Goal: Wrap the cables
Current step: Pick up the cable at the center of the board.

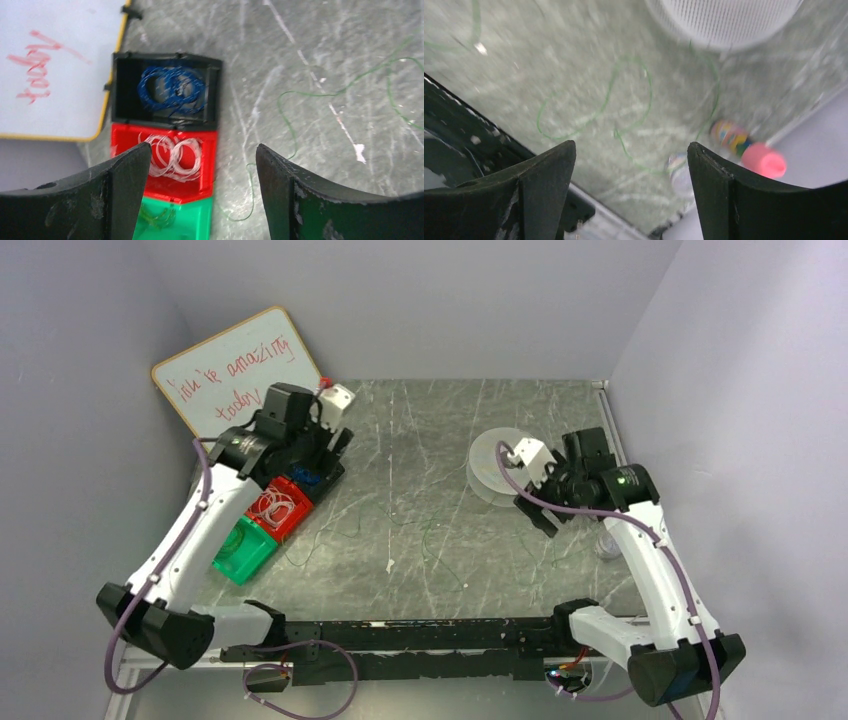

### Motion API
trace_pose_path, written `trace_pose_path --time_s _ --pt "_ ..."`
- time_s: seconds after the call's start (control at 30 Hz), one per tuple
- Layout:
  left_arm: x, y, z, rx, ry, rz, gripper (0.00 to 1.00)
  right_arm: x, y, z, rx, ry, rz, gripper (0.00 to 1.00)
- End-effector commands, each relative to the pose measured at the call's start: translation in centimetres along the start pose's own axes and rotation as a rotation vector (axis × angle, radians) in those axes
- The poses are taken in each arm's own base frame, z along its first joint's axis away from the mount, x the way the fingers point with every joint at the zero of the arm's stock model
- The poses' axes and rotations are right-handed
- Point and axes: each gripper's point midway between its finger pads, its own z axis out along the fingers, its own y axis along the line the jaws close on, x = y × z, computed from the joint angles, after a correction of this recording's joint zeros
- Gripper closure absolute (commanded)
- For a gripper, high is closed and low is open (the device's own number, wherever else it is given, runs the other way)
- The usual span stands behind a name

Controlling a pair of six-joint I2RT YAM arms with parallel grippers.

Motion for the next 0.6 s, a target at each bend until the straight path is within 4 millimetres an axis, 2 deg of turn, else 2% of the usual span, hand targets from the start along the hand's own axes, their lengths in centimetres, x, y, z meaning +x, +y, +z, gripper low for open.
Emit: trace_pose_path --time_s 0.0,0.13,0.23,0.4,0.57 --pt "2.6 3.7 -2.7 -0.124 0.040 -0.067 0.19 -9.5 0.6 -2.7 -0.100 -0.366 -0.057 0.14" --pt "7.4 4.2 -3.2 -0.087 0.185 -0.088 0.19 -13.9 1.6 -2.5 -0.156 -0.479 -0.081 0.13" --pt "10.9 2.8 -3.4 -0.004 0.304 -0.064 0.21 -15.9 2.7 -2.0 -0.170 -0.523 -0.107 0.11" --pt "13.9 1.2 -3.4 0.068 0.419 -0.043 0.26 -17.0 4.6 -1.1 -0.200 -0.592 -0.129 0.10" --pt "16.4 0.7 -1.6 0.105 0.556 -0.042 0.34 -16.5 4.6 -0.8 -0.179 -0.592 -0.139 0.10"
